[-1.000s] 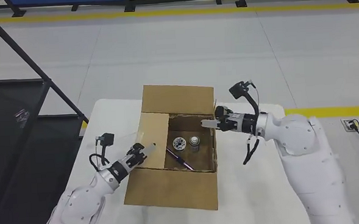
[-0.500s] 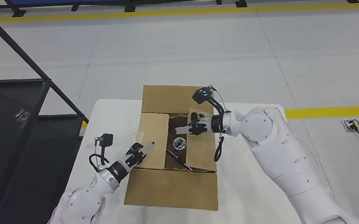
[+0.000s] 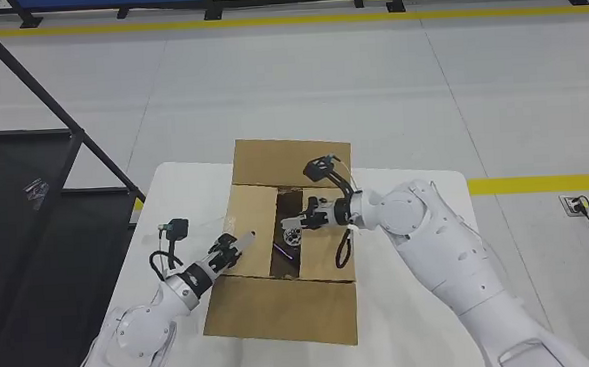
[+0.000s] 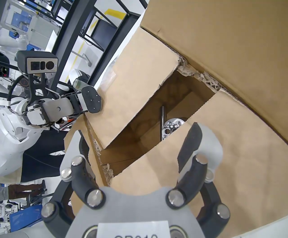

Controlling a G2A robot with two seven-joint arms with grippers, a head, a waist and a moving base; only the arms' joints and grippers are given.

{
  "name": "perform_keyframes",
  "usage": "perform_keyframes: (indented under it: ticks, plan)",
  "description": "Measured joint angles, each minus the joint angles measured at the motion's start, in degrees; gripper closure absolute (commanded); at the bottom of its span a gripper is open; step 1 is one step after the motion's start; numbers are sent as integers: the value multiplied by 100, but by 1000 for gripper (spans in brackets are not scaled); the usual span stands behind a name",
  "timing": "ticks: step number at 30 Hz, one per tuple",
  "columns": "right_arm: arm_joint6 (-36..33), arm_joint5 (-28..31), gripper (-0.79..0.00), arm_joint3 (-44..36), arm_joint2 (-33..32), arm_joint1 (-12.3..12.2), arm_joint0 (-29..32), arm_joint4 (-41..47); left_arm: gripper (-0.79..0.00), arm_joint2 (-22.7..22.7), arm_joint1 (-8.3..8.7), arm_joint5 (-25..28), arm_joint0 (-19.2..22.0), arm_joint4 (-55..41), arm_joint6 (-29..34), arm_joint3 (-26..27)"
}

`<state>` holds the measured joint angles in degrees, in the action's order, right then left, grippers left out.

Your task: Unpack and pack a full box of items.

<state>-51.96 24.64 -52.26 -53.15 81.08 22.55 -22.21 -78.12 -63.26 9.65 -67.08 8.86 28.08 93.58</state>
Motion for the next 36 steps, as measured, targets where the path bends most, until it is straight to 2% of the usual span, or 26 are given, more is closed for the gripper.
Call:
perform_keyframes:
  ticks: [8,17,21,25,30,36]
  plan:
    - [172,221,-785,61,-45,-7,-102,33,-785,-342,30,167,-177,-339,14,402]
    - [295,160,-785,-260,-266,-99,-160,-101,-785,-1504,177,552,-796,-940,576,896]
    - [288,157,-785,-258,-264,-99,-161,-103,-785,-2152,271,754,-1274,-1127,1221,886]
    - [310,148,-785,-273,-266,-99,-144,-99,-785,-2530,350,838,-1632,-1459,2113,714]
    - [917,-207,-785,-302,-482,-129,55,15,-785,-2632,439,841,-1814,-1893,3354,482]
    - [1905,-678,-785,-286,-870,-202,323,-6,-785,-2405,498,676,-1578,-2460,4297,12]
